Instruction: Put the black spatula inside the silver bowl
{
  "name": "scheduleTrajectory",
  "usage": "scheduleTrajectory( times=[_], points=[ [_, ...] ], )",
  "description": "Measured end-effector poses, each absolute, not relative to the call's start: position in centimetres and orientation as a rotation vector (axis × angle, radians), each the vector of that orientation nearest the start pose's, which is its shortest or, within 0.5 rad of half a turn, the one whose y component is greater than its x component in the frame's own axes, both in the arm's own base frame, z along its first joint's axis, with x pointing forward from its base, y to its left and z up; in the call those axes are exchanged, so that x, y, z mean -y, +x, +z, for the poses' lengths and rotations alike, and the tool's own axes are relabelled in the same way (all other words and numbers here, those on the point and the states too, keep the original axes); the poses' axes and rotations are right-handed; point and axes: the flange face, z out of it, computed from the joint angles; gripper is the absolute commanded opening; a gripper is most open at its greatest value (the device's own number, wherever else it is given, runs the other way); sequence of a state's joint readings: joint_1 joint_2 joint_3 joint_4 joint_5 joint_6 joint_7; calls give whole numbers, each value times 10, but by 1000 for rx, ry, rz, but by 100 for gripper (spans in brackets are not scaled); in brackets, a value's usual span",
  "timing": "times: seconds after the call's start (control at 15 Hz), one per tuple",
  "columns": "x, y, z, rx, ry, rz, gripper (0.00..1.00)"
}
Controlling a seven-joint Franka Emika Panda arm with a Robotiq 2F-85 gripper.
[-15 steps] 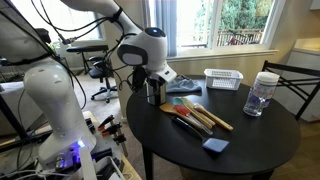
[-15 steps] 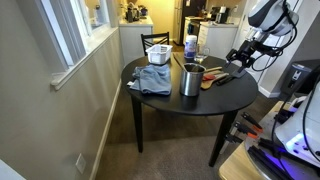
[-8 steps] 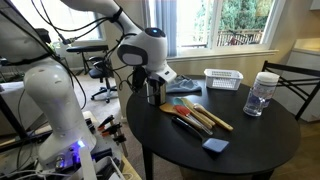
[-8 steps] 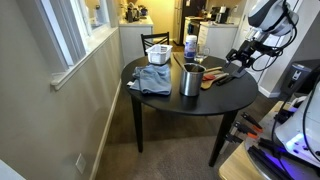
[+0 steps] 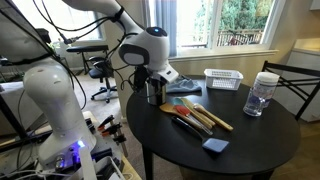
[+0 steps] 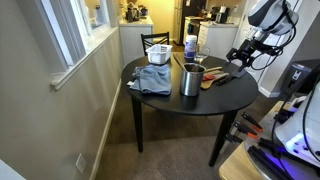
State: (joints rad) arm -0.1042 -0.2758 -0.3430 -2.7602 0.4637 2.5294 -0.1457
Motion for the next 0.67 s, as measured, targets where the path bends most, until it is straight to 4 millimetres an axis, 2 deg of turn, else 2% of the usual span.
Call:
scheduleTrajectory(
  times=[0.33,0.67],
  points=[
    [212,353,296,-1071,-2624,-213,100],
    [269,353,283,-1305,-2517,-221,100]
  ],
)
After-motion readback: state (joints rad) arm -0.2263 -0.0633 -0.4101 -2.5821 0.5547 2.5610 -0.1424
